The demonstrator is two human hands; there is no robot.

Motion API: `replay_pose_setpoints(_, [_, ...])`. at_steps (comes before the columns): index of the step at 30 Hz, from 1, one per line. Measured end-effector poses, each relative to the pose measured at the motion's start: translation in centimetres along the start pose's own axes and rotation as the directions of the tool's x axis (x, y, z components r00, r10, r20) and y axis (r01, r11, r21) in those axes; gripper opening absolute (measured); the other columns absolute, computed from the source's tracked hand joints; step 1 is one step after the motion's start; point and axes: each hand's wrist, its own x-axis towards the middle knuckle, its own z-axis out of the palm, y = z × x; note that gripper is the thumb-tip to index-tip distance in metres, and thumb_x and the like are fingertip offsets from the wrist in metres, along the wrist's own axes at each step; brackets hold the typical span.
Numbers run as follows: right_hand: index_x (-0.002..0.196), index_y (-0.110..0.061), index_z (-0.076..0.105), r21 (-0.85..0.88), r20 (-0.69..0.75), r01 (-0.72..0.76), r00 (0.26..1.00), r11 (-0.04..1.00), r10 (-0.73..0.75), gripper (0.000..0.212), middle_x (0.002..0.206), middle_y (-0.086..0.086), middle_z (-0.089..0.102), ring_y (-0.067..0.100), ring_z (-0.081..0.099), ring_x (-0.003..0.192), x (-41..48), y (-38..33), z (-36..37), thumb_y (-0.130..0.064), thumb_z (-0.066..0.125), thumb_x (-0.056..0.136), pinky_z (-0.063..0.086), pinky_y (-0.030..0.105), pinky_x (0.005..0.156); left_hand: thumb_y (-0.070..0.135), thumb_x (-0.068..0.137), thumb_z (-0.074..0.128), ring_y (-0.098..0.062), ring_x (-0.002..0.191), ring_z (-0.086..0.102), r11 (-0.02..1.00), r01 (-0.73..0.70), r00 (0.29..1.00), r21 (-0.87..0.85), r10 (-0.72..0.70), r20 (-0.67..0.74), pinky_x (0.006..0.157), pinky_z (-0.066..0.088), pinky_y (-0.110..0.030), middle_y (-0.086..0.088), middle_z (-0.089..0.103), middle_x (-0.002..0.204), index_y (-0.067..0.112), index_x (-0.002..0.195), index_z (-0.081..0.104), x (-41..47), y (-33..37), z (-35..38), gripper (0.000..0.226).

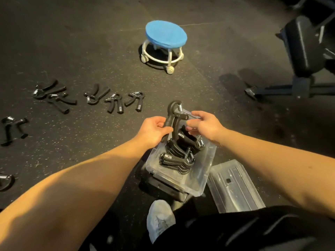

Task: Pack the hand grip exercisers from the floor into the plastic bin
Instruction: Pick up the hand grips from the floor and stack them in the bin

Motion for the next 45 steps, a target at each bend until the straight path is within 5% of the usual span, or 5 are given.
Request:
replay_pose_setpoints(5, [0.15,-0.017,0.038,0.146,-0.008,0.111,0.994,0.983,-0.111,0.073,0.124,0.016,0.062,0.037,0.071,0.102,-1.2,2.7,-1.3,-0.004,0.073,0.088,0.058,0.048,0.092,0.015,0.071,0.087,-0.004,0.056,0.049,0.975,-0.075,0.997,0.208,0.07,0.034,0.065,0.043,-0.025,0.006,0.059,0.071,0.019,0.091,0.068,0.0,-1.7,2.4,0.028])
replay_pose_setpoints(18, [0.09,-0.02,0.076,-0.555,0.138,0.204,0.979,0.806,-0.152,0.018,0.077,-0.005,0.065,0.004,0.055,0.066,-1.5,8.7,-4.1,-0.02,0.086,0.076,0.044,0.017,0.069,0.033,0.07,0.085,-0.018,0.099,0.045,0.655,-0.272,0.961,0.705,0.229,0.159,0.079,0.025,-0.031,0.014,0.047,0.082,0.03,0.089,0.061,-1.0,-4.5,5.9,0.03])
replay_pose_setpoints(29, [0.084,-0.023,0.076,-0.692,0.232,0.315,0.949,0.65,-0.212,0.013,0.094,-0.004,0.07,0.016,0.065,0.089,0.3,12.5,-5.0,-0.023,0.086,0.075,0.053,0.032,0.087,0.024,0.074,0.085,-0.015,0.101,0.06,0.859,-0.02,0.996,0.512,-0.028,0.085,0.089,0.048,-0.028,0.007,0.063,0.108,0.029,0.108,0.07,-1.0,-7.6,7.6,0.037])
replay_pose_setpoints(37, [0.093,-0.031,0.077,-0.9,0.338,0.366,0.929,0.238,-0.15,0.025,0.088,-0.01,0.068,0.016,0.05,0.102,2.9,13.7,-3.8,-0.049,0.079,0.076,0.029,0.035,0.096,0.016,0.07,0.089,-0.017,0.101,0.062,0.922,0.13,0.99,0.365,-0.142,0.008,0.096,0.049,-0.027,0.01,0.052,0.098,0.03,0.105,0.069,-0.4,-8.9,8.5,0.042])
replay_pose_setpoints(45, [0.08,-0.036,0.071,-0.93,0.245,0.242,0.969,0.277,-0.023,0.013,0.083,-0.01,0.062,0.022,0.044,0.103,4.4,14.4,-1.6,-0.025,0.078,0.082,0.036,0.037,0.092,0.005,0.076,0.083,-0.02,0.102,0.061,0.909,0.176,0.98,0.379,-0.197,0.019,0.09,0.053,-0.031,-0.003,0.062,0.115,0.023,0.104,0.067,1.0,-9.9,8.3,0.037])
